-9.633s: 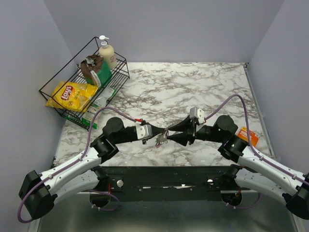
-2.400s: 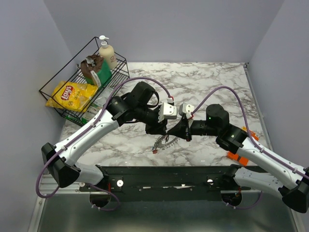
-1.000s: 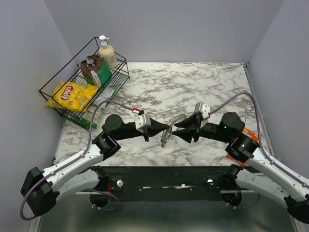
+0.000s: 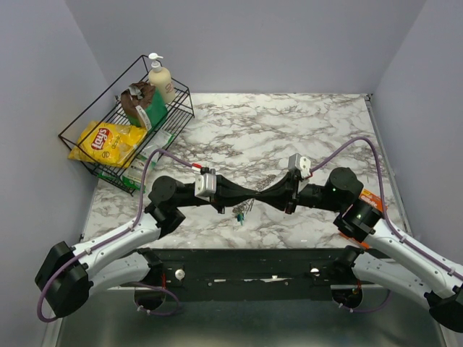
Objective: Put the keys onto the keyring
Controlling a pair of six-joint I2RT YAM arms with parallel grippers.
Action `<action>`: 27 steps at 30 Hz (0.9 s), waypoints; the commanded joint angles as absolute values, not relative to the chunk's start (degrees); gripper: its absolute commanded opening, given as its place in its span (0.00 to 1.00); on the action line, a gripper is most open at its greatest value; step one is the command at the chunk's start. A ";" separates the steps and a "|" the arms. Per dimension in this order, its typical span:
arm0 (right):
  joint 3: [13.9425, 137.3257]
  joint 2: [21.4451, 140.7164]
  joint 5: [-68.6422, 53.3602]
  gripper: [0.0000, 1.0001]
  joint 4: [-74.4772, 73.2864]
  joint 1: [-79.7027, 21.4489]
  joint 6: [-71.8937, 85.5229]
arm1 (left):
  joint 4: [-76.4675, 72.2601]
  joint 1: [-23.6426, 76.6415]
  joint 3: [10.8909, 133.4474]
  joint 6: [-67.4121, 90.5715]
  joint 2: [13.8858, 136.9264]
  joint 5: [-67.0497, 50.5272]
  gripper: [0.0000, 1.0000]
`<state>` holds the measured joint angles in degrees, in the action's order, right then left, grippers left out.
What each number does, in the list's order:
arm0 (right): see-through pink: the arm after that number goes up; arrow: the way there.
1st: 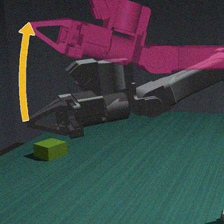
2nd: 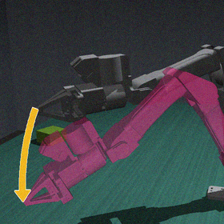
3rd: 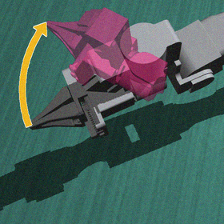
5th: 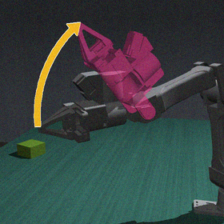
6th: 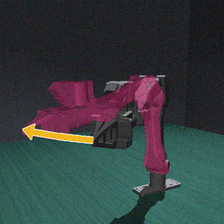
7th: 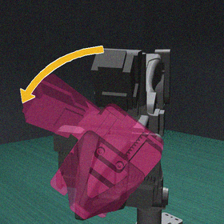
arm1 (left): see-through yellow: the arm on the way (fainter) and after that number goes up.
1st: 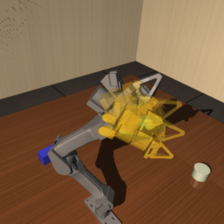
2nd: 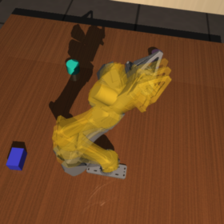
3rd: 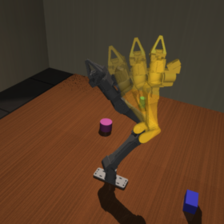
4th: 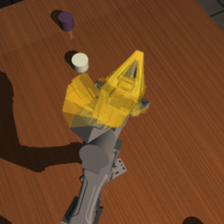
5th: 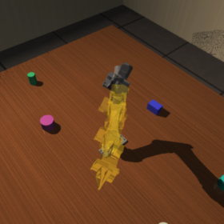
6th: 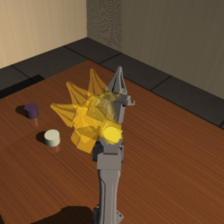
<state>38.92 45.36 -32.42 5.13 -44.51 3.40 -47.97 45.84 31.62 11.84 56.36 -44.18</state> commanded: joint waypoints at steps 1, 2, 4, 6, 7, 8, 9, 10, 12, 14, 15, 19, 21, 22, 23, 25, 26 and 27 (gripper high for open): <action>37.88 45.62 -33.66 0.13 7.56 -44.21 3.43 | -53.79 46.05 33.66 12.83 56.95 -46.32 0.00; 37.88 45.44 -33.58 0.13 7.73 -44.21 3.51 | -54.05 46.05 33.75 12.92 57.04 -46.41 0.00; 37.71 45.35 -33.49 0.13 7.82 -44.21 3.34 | -54.49 46.05 33.66 13.36 57.65 -46.67 0.00; 37.62 45.44 -33.49 0.13 8.17 -44.21 3.43 | -55.19 46.05 33.58 13.88 58.01 -46.84 0.00; 37.53 45.35 -33.40 0.13 8.17 -44.21 3.51 | -55.20 46.05 33.57 13.89 58.27 -46.93 0.00; 37.53 45.44 -33.31 0.13 8.52 -44.21 3.60 | -55.46 46.05 33.57 13.97 58.45 -47.02 0.00; 37.53 45.53 -33.22 0.13 8.70 -44.30 3.60 | -55.55 46.05 33.57 14.15 58.62 -46.93 0.00; 37.36 45.53 -33.22 0.13 8.88 -44.21 3.60 | -55.55 46.05 33.49 14.32 58.62 -47.02 0.00; 37.35 45.62 -33.57 0.13 9.58 -44.21 3.60 | -55.99 46.05 33.49 14.50 58.80 -47.02 0.00; 36.83 45.62 -33.75 0.12 10.89 -44.21 3.95 | -56.77 46.06 33.31 15.03 59.15 -46.93 0.00; 36.65 45.62 -33.75 0.12 11.25 -44.21 4.13 | -57.30 46.05 33.22 15.46 59.41 -47.02 0.00; 36.04 45.70 -34.27 0.11 13.00 -44.21 4.66 | -59.50 46.05 32.70 16.87 60.73 -47.46 0.00; 35.86 45.88 -34.80 0.11 14.06 -44.21 4.83 | -60.03 46.06 32.52 17.31 60.99 -47.46 0.00; 35.77 45.97 -35.24 0.11 14.24 -44.21 4.92 | -60.03 46.14 32.43 17.31 61.00 -47.46 0.00; 35.77 46.14 -35.33 0.11 14.41 -44.21 5.01 | -59.86 46.14 32.34 17.23 61.17 -47.29 0.00; 35.60 46.06 -34.81 0.13 14.24 -44.30 5.10 | -58.98 46.05 32.17 16.09 60.91 -46.85 0.00; 35.42 45.79 -34.54 0.14 13.89 -44.21 5.01 | -57.32 46.05 32.25 15.47 60.73 -46.50 0.00; 35.16 45.53 -34.19 0.16 13.71 -44.21 4.84 | -56.17 46.05 32.26 14.77 60.38 -45.45 0.00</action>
<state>36.34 45.87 -34.28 10.90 -44.51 4.69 -56.14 45.82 31.70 16.14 61.04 -45.52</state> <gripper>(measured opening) 0.131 0.009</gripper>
